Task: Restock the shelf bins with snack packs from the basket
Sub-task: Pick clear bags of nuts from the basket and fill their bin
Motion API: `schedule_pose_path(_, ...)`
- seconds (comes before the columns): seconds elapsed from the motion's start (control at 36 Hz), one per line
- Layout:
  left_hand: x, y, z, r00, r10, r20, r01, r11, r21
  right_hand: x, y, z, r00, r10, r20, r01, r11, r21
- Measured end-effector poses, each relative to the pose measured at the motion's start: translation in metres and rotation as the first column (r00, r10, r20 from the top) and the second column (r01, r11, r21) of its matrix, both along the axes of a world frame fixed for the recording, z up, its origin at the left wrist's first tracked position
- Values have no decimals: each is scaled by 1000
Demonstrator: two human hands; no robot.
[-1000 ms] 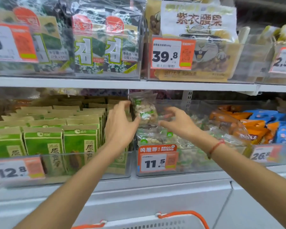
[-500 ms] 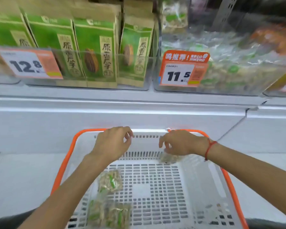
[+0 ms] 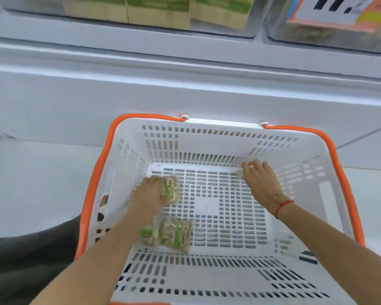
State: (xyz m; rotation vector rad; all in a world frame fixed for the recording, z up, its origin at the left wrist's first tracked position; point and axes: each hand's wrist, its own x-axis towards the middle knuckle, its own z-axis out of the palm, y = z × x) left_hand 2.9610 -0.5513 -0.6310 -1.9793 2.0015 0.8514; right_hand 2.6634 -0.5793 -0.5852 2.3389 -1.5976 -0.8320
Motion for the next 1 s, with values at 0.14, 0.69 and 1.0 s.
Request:
schedule_pose_path(0.14, -14, -15, -3, 979, -50, 196, 28, 993, 113, -8, 10, 4, 977, -208, 54, 197, 968, 157)
schedule_pose_path(0.69, -64, -16, 118, 64, 733, -677, -318, 658, 682, -35, -3, 148, -137, -868, 478, 199, 448, 872)
schedule_pose_path(1.0, -36, -19, 200, 309, 614, -727, -106, 781, 615, -24, 27, 227, 389, 265, 882, -53, 963, -265)
